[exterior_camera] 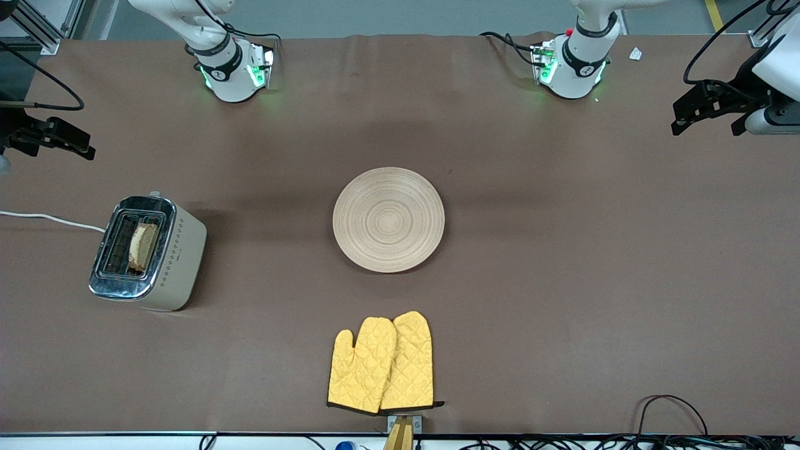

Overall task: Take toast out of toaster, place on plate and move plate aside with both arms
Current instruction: 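Grasp the toast slice in the toaster with the right gripper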

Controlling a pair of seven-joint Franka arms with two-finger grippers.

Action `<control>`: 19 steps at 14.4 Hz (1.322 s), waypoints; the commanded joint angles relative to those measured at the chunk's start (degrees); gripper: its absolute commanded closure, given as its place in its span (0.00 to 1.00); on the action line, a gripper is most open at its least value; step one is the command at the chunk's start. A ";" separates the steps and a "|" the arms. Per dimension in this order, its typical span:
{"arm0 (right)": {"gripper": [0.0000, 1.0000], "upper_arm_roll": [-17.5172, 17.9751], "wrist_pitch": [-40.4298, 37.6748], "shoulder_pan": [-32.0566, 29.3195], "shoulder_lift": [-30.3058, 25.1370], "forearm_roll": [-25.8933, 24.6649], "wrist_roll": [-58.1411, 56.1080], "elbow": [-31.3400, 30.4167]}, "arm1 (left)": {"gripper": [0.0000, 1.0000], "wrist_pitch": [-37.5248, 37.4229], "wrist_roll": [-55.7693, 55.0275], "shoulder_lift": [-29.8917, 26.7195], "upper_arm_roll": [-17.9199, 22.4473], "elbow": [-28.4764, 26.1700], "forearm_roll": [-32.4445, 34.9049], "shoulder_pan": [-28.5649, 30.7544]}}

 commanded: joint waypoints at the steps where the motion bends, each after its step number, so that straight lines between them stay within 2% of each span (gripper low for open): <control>1: 0.00 0.42 4.49 -0.57 3.22 0.07 0.14 -1.05 | 0.00 -1.24 0.20 1.24 -0.06 1.86 0.86 0.09; 4: 0.00 0.33 10.38 -3.12 9.99 0.24 0.23 -0.96 | 0.00 -1.33 0.37 1.24 0.81 1.86 0.86 0.00; 10: 0.00 0.24 18.91 -4.52 18.44 0.59 0.67 -0.87 | 0.00 -2.38 2.30 0.62 1.35 1.78 0.77 0.09; 15: 0.00 0.33 20.33 -4.09 22.66 1.12 3.04 -1.13 | 0.00 -2.56 4.24 0.54 2.75 1.95 0.59 0.09; 19: 0.01 0.33 20.33 -2.25 23.02 0.95 7.09 -3.24 | 0.00 -2.56 4.15 0.62 2.75 2.04 0.77 0.00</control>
